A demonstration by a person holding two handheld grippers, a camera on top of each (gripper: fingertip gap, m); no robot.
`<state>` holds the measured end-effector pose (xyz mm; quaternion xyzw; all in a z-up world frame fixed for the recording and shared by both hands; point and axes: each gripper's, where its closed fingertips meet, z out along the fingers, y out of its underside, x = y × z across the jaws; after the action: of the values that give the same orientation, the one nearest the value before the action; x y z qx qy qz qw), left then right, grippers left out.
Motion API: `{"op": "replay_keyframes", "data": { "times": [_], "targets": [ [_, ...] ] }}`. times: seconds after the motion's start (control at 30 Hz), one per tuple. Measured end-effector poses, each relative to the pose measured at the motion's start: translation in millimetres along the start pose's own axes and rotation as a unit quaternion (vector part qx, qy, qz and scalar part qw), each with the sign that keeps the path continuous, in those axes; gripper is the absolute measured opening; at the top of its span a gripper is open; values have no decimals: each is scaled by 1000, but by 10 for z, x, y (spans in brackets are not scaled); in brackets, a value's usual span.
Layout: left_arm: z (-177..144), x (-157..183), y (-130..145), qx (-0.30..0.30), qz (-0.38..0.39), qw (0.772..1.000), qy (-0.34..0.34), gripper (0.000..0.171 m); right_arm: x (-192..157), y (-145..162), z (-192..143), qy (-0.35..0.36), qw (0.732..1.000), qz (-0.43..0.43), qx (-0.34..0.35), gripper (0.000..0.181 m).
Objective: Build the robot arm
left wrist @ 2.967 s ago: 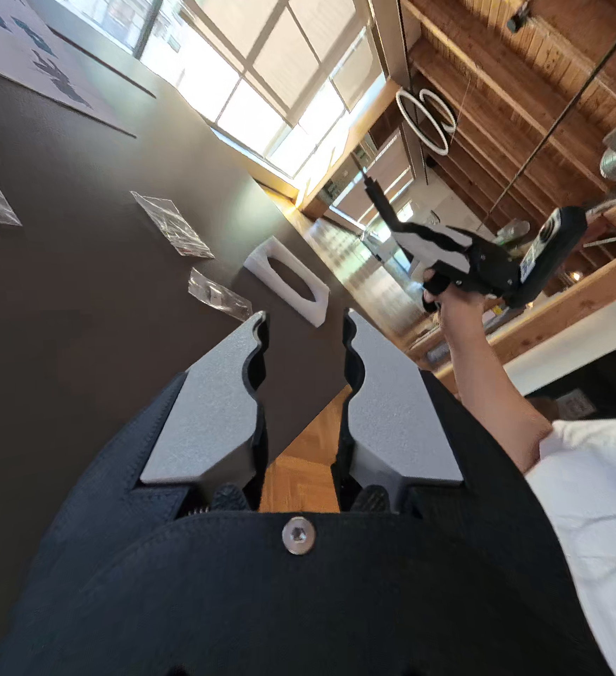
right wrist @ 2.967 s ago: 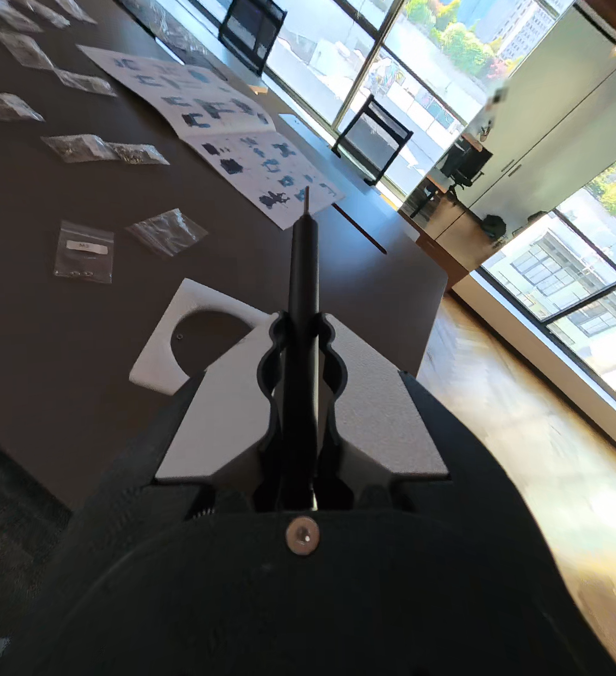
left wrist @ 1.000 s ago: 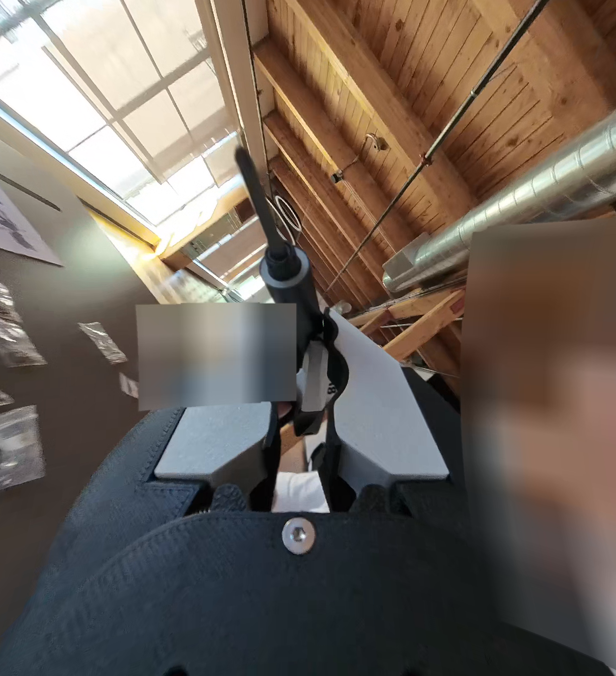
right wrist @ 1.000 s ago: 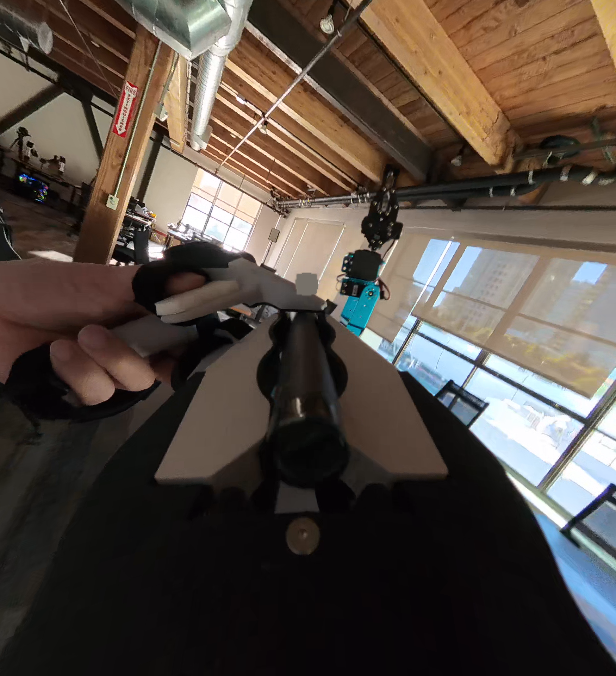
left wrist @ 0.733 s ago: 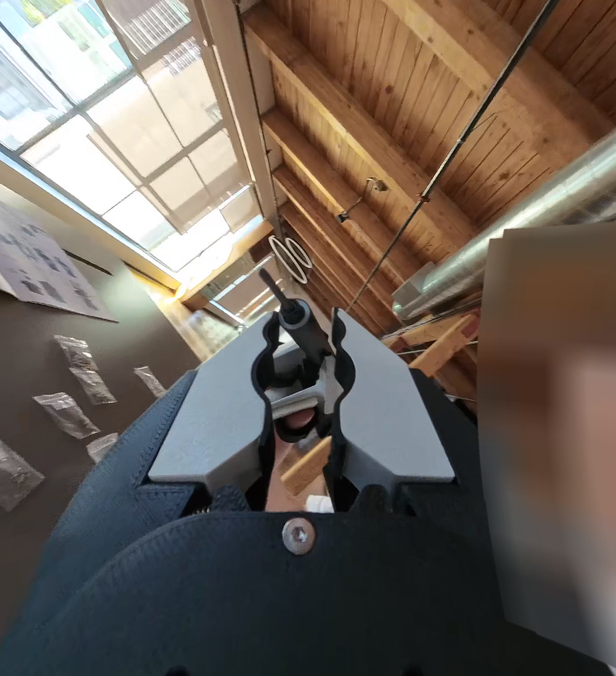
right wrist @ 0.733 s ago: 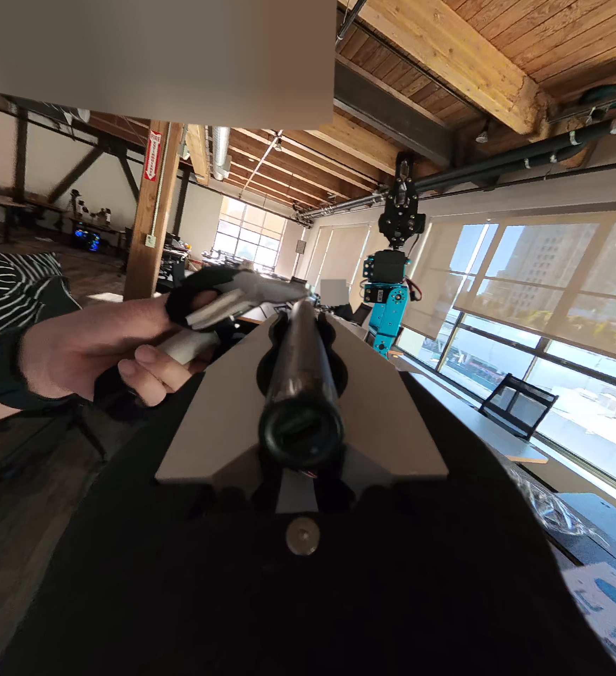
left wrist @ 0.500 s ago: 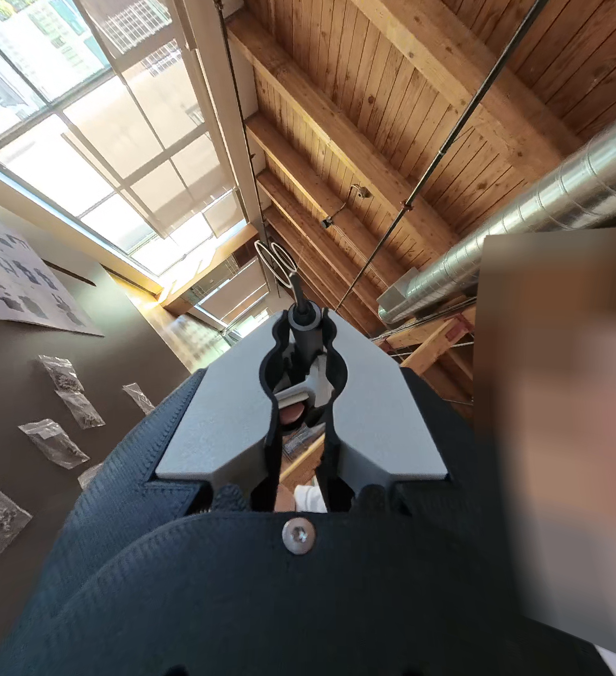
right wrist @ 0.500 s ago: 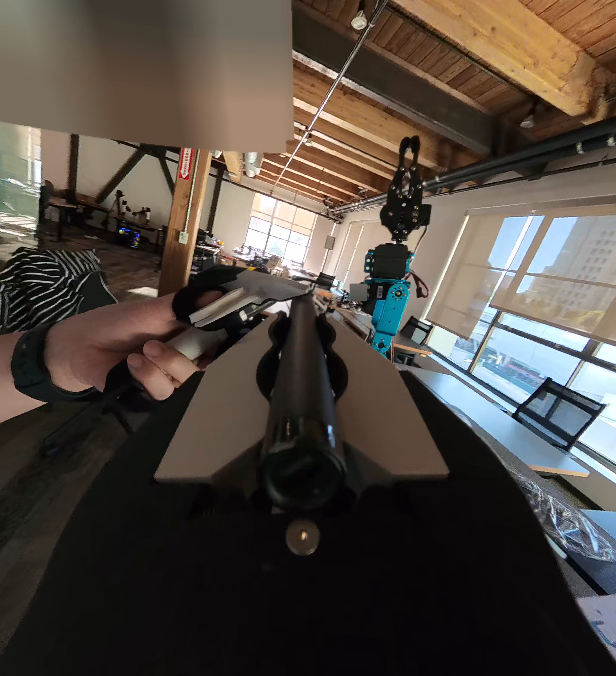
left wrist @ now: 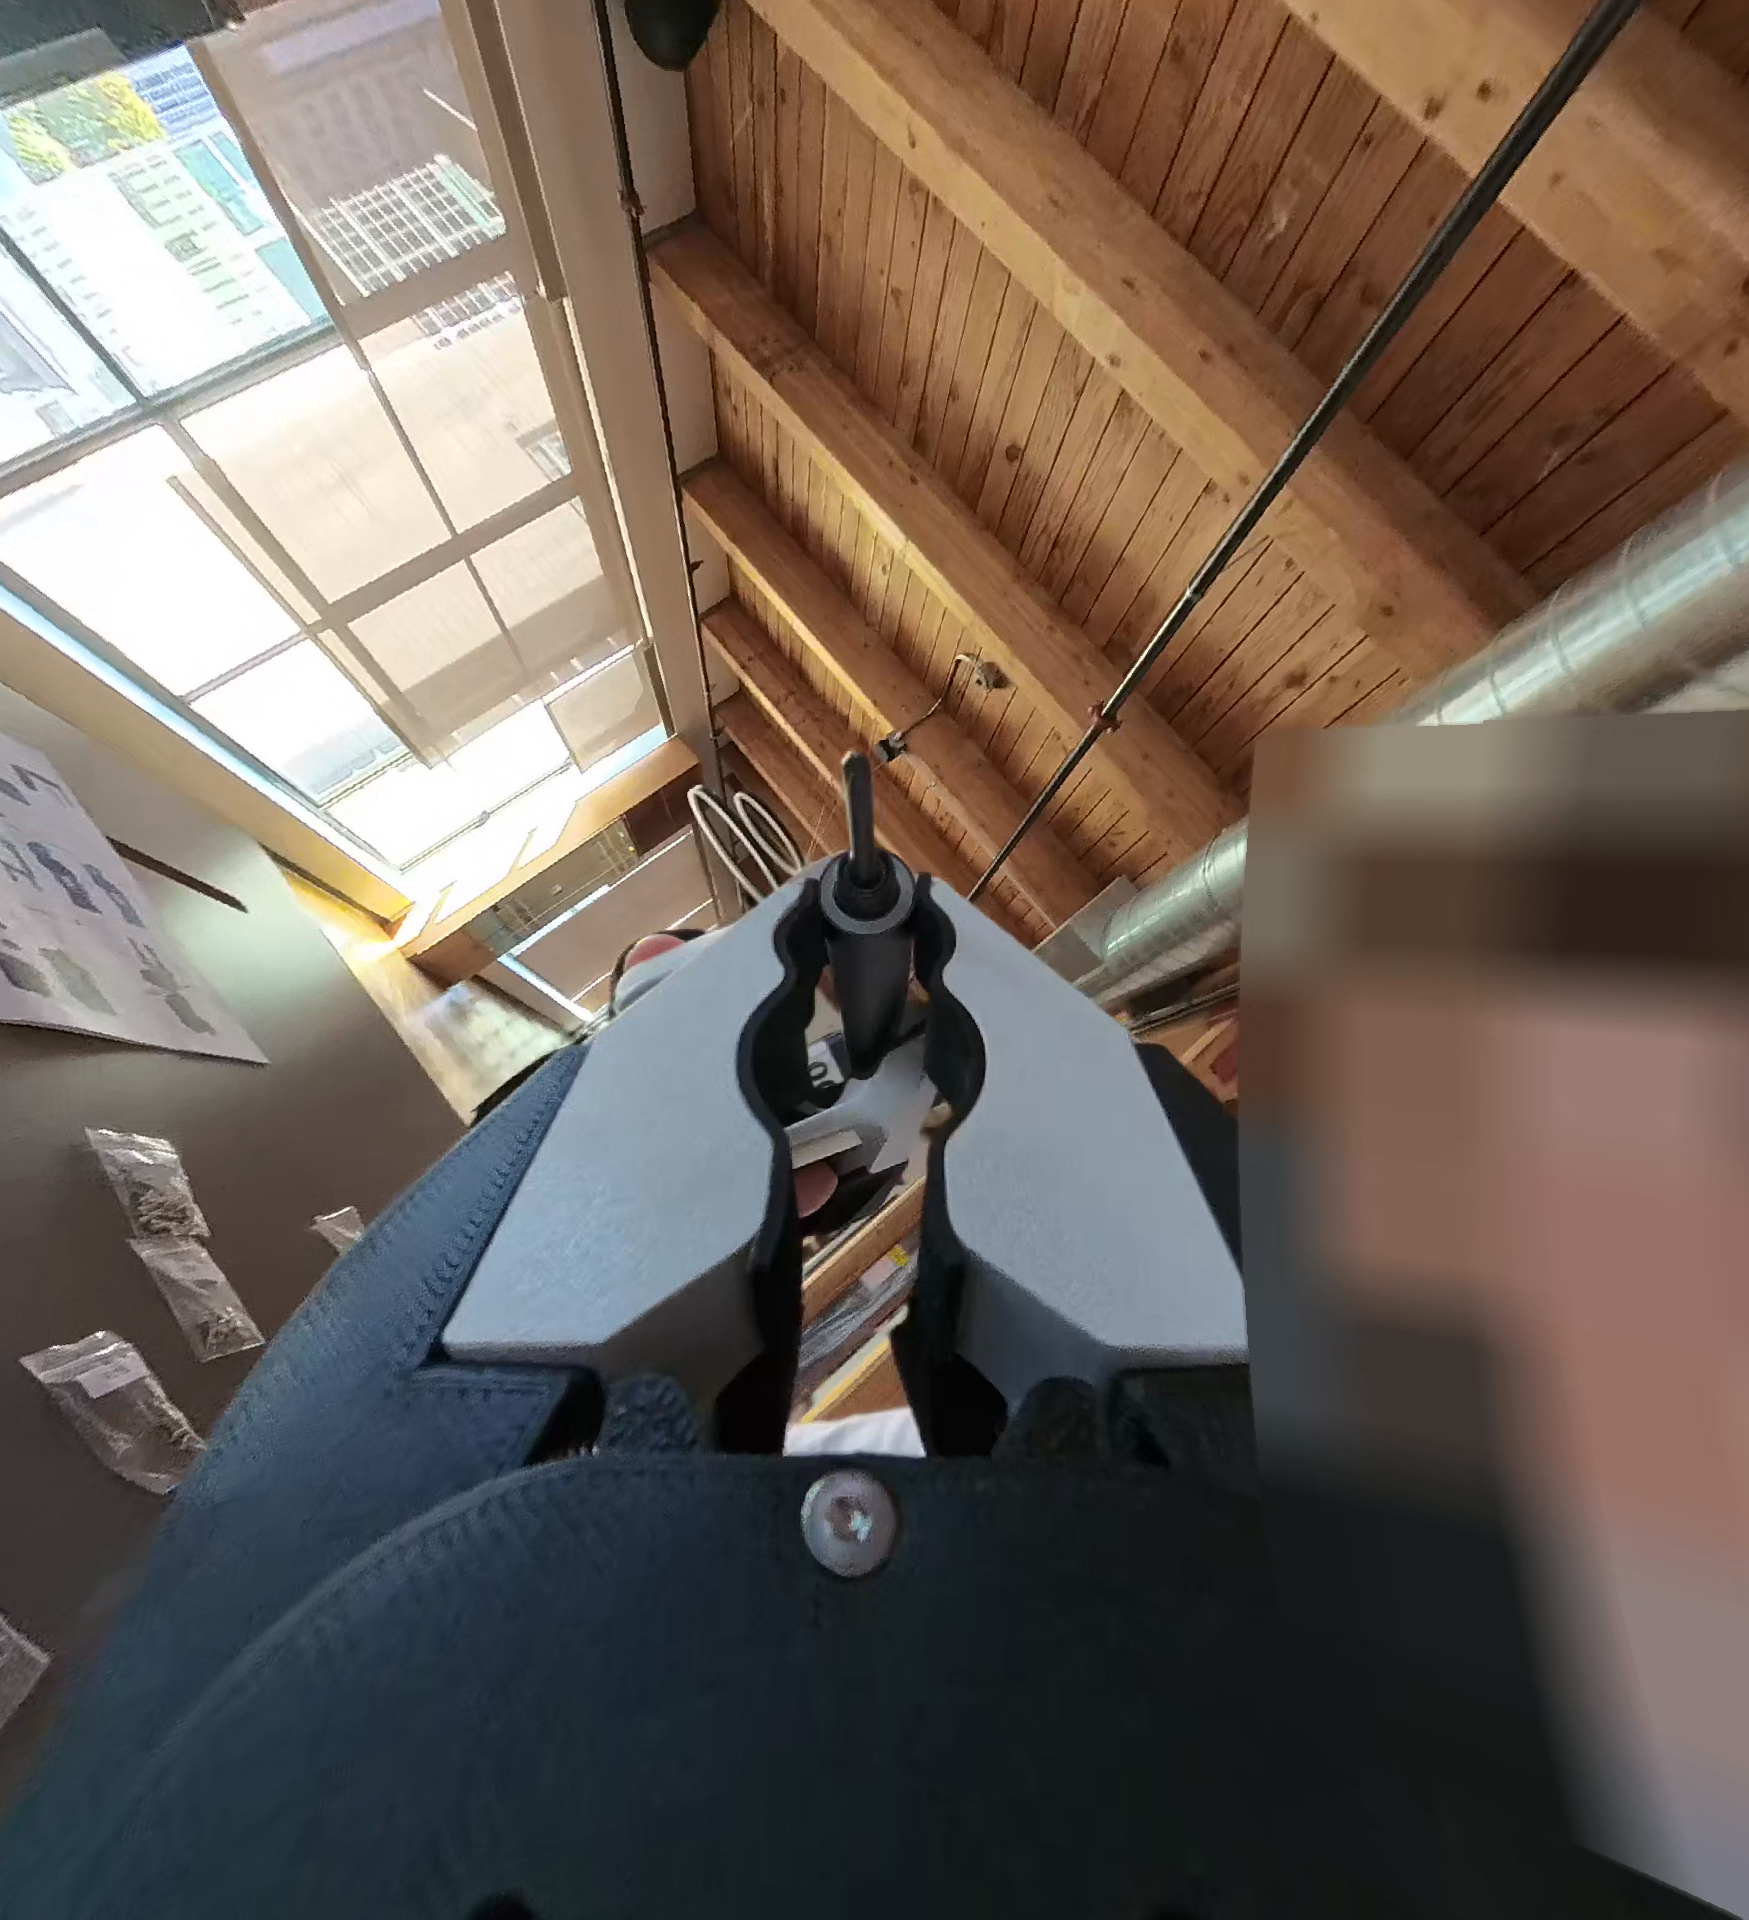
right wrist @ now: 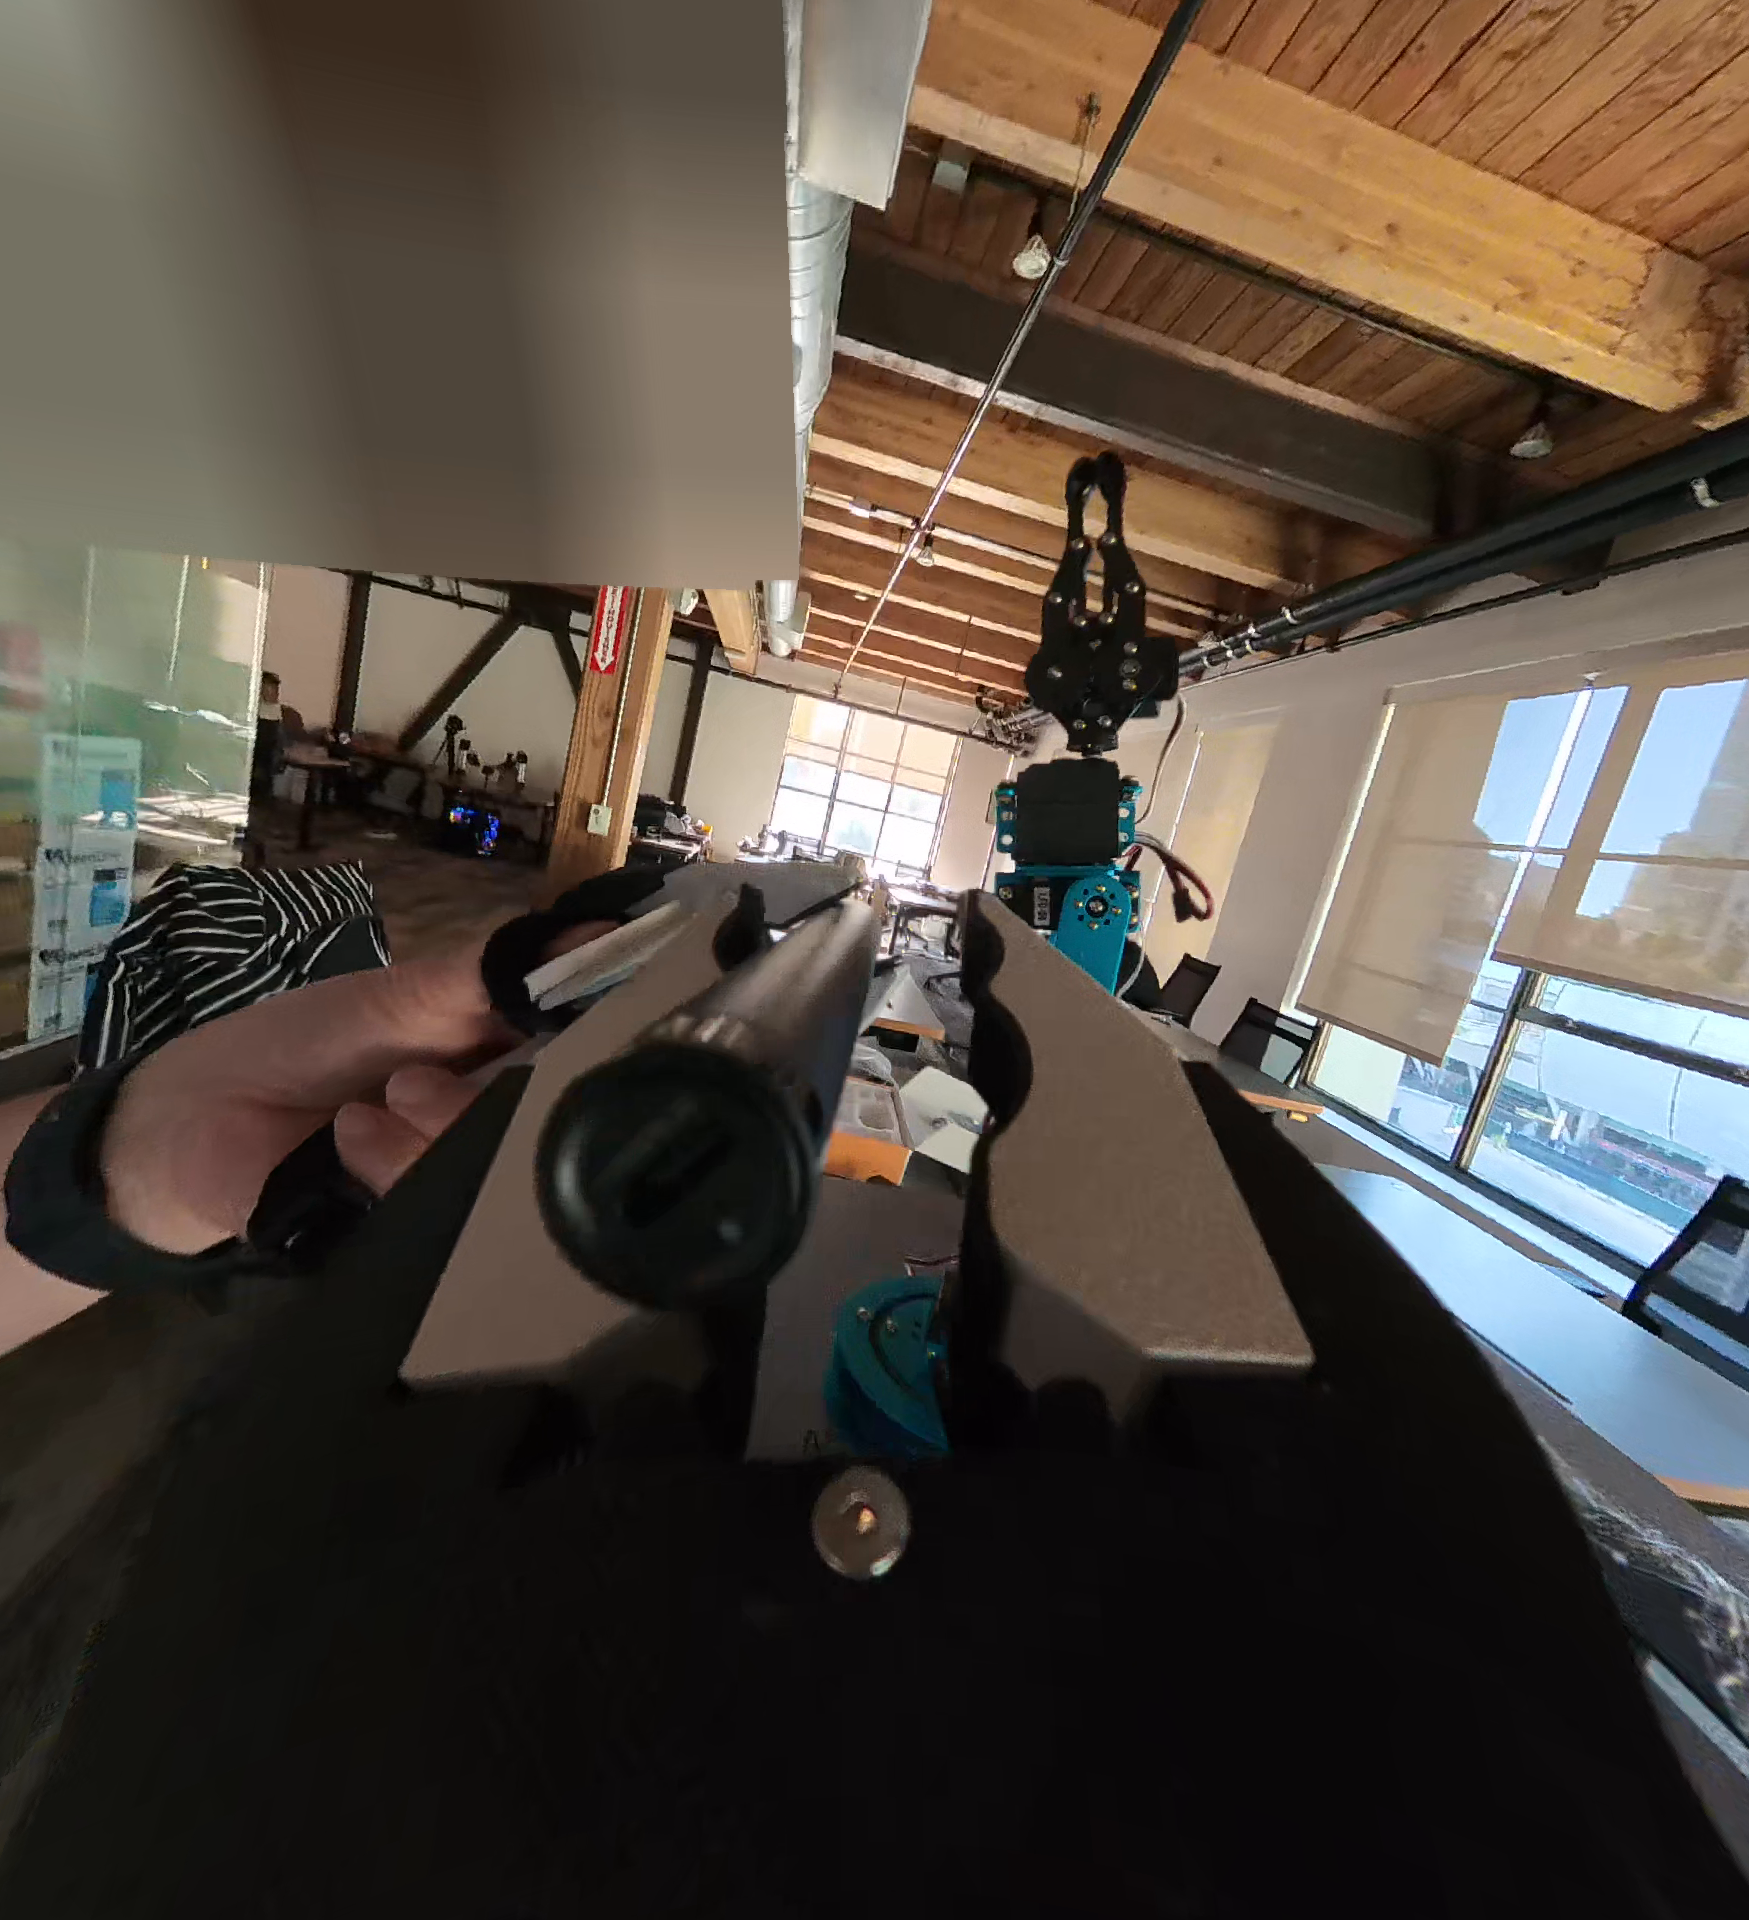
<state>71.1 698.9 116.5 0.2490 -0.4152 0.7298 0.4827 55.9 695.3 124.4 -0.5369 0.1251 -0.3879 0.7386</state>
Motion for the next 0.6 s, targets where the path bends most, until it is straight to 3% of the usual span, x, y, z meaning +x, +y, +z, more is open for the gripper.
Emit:
{"op": "replay_keyframes", "data": {
  "times": [0.1, 0.2, 0.4, 0.6],
  "targets": [
    [-85, -40, -97, -7, -16, 1000, 3, 15, -35, 177, 207, 4, 1000, -5, -23, 33],
    [-218, -52, -245, -22, 0, 1000, -6, 15, -68, 279, 398, 30, 997, -51, -40, 16],
    [-501, 6, -525, -50, 37, 998, -12, 16, -115, 499, 779, 63, 990, -95, -80, 16],
    [-639, 11, -621, -90, 10, 996, -5, 16, -150, 585, 936, 61, 990, -76, -104, 16]
  ]
}}
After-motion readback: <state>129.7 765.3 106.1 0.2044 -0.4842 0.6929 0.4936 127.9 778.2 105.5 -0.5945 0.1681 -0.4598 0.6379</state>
